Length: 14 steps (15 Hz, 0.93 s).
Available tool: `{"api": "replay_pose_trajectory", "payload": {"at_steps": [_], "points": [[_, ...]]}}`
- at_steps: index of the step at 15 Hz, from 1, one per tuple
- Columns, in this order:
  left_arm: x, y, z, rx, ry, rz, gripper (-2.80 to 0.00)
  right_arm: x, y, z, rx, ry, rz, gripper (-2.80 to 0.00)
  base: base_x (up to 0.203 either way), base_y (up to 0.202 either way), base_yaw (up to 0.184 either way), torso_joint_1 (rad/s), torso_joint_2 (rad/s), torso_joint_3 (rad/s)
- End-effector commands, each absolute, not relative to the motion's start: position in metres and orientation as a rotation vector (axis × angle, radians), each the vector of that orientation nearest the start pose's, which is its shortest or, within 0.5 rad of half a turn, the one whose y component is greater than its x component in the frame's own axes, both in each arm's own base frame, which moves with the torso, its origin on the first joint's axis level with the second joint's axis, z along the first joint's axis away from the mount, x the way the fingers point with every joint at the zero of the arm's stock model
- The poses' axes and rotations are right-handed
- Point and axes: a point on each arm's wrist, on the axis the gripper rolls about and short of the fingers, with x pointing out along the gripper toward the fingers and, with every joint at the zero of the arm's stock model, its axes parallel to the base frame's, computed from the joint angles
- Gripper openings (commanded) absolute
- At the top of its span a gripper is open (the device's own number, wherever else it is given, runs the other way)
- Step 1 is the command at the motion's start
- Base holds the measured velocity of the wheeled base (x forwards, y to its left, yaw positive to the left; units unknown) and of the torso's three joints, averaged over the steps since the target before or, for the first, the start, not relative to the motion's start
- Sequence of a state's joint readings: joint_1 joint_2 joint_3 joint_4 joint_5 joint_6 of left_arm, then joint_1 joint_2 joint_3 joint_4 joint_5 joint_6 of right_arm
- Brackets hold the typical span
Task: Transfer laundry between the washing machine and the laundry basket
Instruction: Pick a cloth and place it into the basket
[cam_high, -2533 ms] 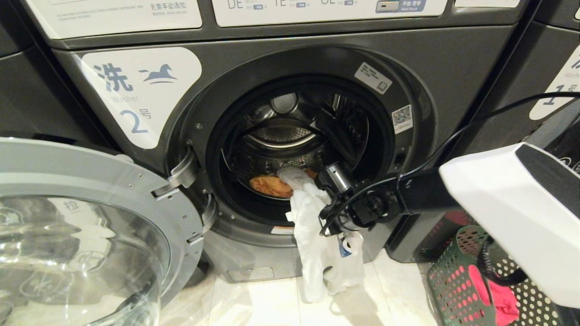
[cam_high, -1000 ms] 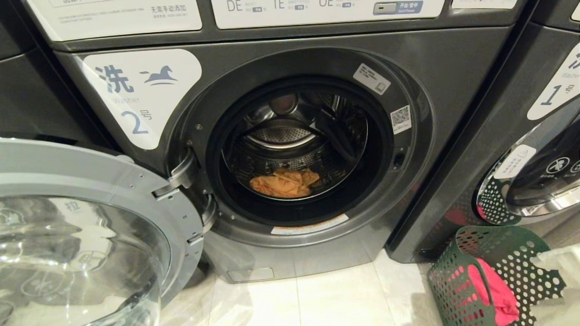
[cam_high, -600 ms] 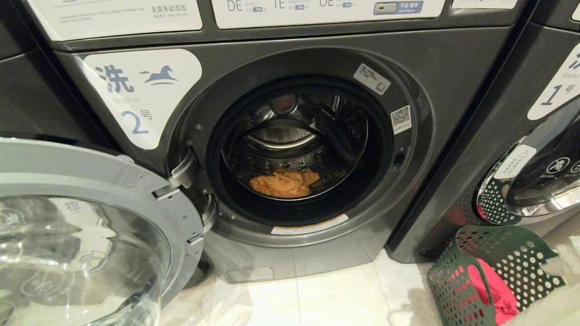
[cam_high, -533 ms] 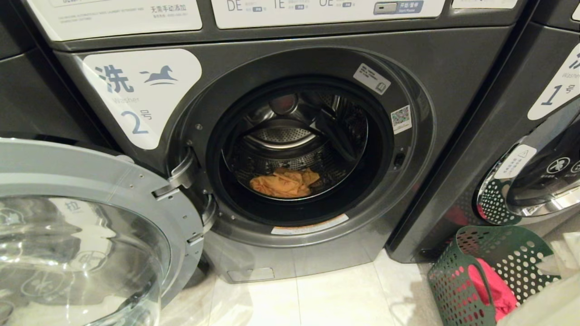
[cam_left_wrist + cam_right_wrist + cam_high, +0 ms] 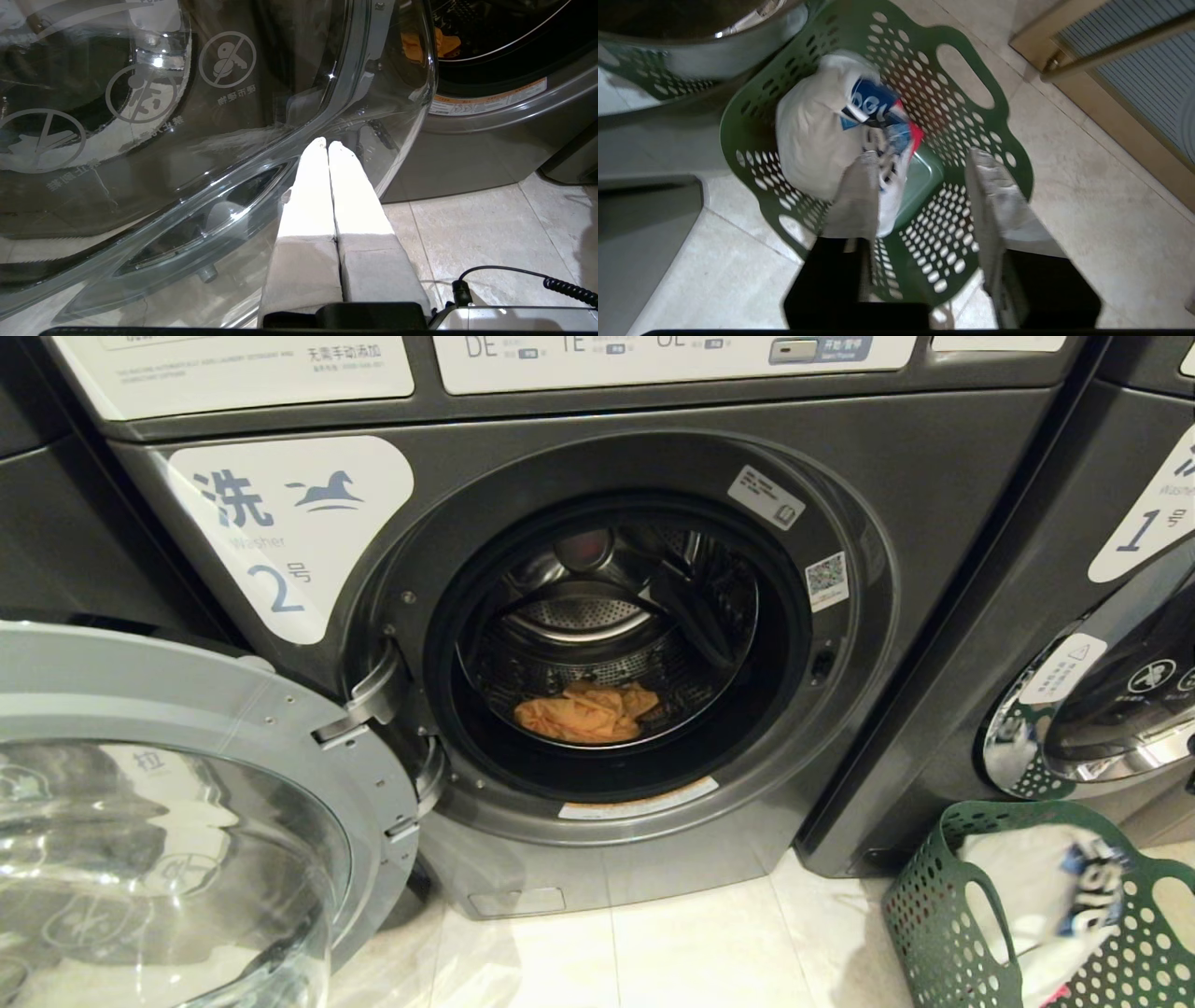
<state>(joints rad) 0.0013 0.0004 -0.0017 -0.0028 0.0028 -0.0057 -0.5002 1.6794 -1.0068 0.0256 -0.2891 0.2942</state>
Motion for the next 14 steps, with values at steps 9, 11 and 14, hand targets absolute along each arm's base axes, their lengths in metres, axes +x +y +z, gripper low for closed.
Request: {"api": "replay_pose_trajectory", "payload": {"at_steps": [9, 11, 14], "points": [[-0.023, 0.000, 0.076, -0.006, -0.005, 0.005, -2.80, 0.174, -0.062, 0.236, 0.174, 0.560, -0.326, 0.00, 0.000, 0.000, 0.000, 0.000, 0.00, 0.000], [-0.023, 0.000, 0.076, -0.006, -0.005, 0.005, -2.80, 0.127, -0.031, 0.236, 0.090, 0.571, -0.135, 0.00, 0.000, 0.000, 0.000, 0.000, 0.00, 0.000], [-0.023, 0.000, 0.076, -0.006, -0.005, 0.005, -2.80, 0.072, -0.002, 0.206, -0.069, 0.663, 0.237, 0.00, 0.000, 0.000, 0.000, 0.000, 0.00, 0.000]]}}
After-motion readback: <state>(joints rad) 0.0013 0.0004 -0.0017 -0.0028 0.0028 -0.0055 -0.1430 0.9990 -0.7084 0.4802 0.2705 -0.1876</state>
